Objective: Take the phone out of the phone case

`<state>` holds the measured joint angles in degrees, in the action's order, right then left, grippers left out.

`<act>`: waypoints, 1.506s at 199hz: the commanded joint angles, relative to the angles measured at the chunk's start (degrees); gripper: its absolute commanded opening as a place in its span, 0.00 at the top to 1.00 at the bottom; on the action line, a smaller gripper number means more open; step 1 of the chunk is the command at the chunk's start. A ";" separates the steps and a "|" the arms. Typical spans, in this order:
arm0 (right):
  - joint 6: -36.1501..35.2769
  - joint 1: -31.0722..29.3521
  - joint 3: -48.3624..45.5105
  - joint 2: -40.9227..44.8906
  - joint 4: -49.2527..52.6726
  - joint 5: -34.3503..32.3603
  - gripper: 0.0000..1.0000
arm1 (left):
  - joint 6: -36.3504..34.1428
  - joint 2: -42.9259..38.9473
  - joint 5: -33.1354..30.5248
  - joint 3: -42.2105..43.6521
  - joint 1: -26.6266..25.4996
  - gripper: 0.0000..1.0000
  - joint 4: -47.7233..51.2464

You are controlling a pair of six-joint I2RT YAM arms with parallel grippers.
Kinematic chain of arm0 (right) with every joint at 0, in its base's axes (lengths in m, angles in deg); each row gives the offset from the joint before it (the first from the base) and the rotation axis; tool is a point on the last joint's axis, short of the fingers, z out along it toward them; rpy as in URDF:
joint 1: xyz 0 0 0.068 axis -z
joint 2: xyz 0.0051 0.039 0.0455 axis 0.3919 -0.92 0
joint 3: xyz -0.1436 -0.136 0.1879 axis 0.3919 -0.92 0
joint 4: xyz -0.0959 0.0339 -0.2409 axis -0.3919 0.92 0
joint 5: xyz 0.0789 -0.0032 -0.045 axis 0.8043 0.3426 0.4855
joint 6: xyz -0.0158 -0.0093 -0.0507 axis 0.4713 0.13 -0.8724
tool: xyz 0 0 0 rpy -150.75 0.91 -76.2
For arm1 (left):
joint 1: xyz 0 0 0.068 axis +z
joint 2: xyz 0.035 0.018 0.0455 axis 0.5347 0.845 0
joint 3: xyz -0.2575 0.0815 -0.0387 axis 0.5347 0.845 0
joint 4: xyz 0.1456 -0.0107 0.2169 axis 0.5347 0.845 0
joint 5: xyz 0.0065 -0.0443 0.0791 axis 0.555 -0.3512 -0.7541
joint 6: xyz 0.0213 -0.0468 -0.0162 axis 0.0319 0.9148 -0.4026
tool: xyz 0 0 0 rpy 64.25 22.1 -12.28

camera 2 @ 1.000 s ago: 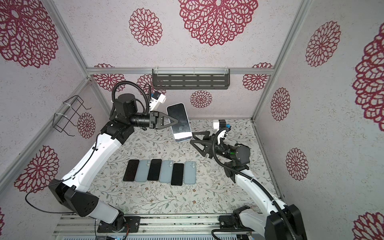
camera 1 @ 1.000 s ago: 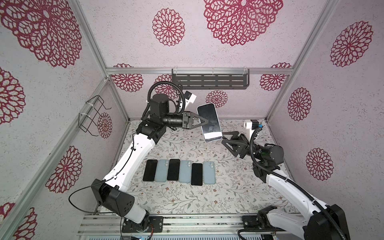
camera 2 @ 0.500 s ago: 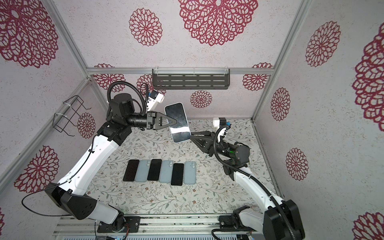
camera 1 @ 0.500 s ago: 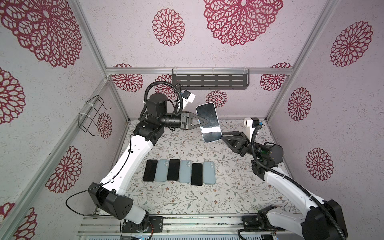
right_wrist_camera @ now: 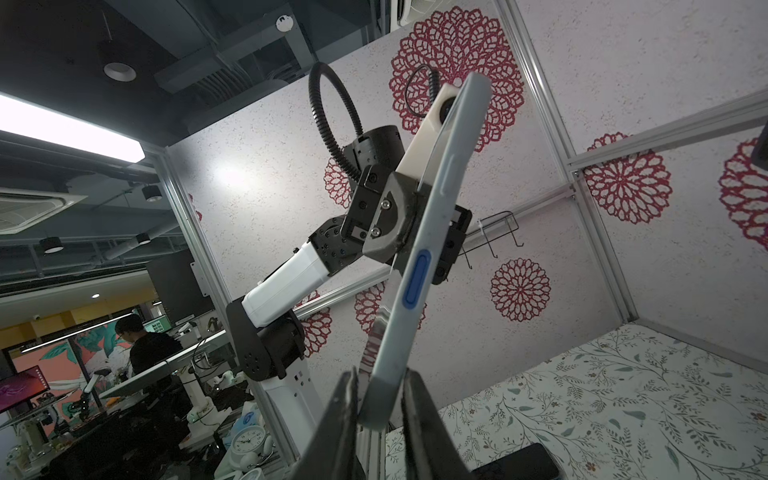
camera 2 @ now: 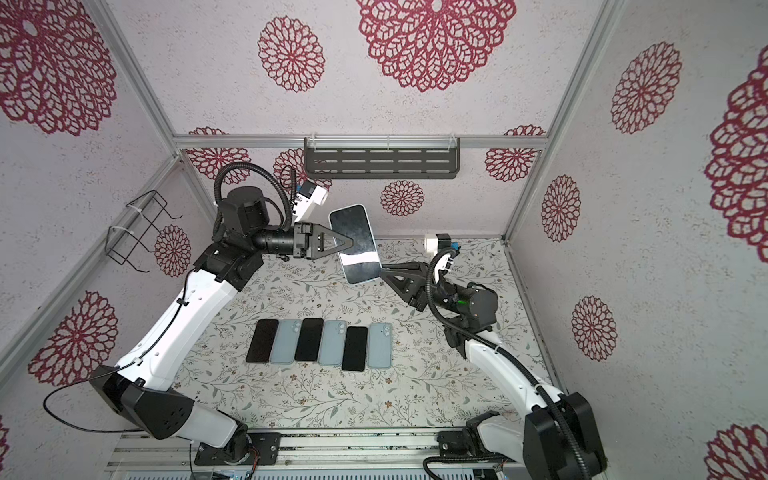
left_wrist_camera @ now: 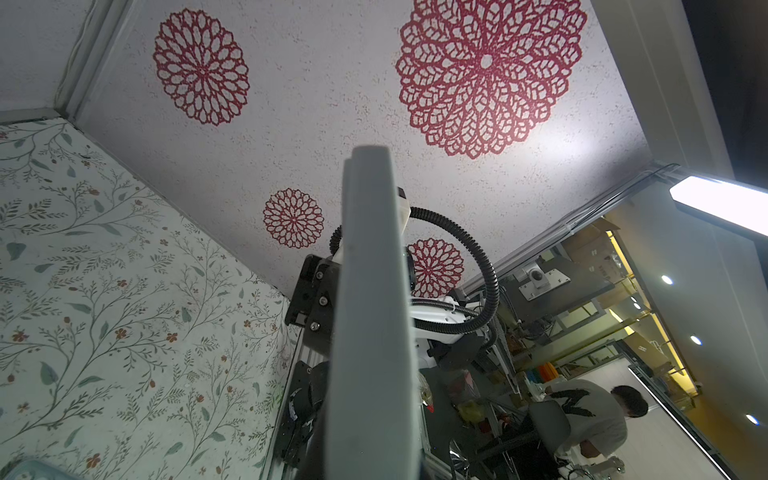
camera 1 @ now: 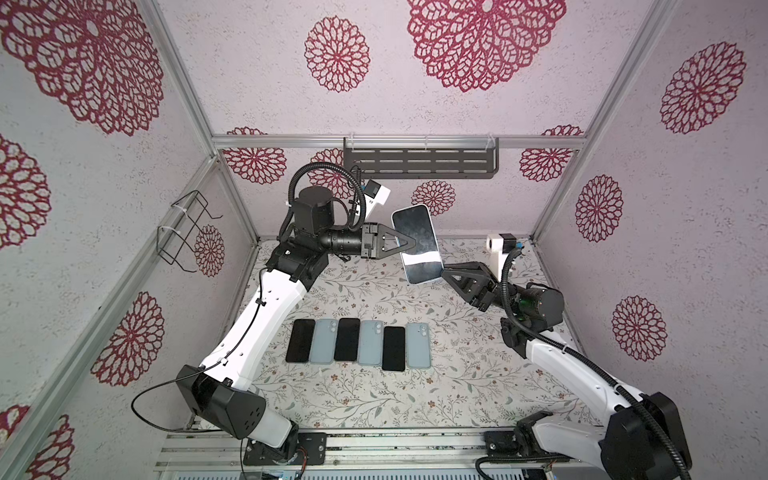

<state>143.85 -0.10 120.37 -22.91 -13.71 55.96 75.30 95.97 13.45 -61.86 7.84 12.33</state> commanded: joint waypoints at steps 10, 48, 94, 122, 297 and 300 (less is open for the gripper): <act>0.86 -0.20 3.86 -1.09 -4.90 2.36 0.91 | -8.30 -1.08 -2.72 -6.91 -0.62 1.00 7.81; 5.85 -0.21 7.06 -5.50 -14.50 5.23 1.00 | -14.38 -1.28 -5.14 -13.00 -2.04 1.00 16.39; 9.76 -0.34 14.37 -12.31 -22.80 11.12 1.00 | -14.13 -1.94 -4.04 -16.37 -2.06 1.00 18.24; 7.77 -0.45 17.84 -14.51 -22.87 12.92 1.00 | -15.14 -1.48 -4.39 -20.22 -2.05 1.00 21.54; -7.62 -0.91 31.23 -24.14 -22.31 22.65 1.00 | -10.99 -0.36 -0.06 -23.63 -2.71 1.00 18.57; -7.73 -0.83 31.37 -24.29 -22.27 22.58 1.00 | -10.98 -0.36 0.00 -23.68 -2.64 1.00 18.57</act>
<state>143.32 -0.06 149.85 -44.75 -32.34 72.90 59.08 96.08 3.68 -83.59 8.03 33.97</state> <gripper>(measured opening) 0.110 0.121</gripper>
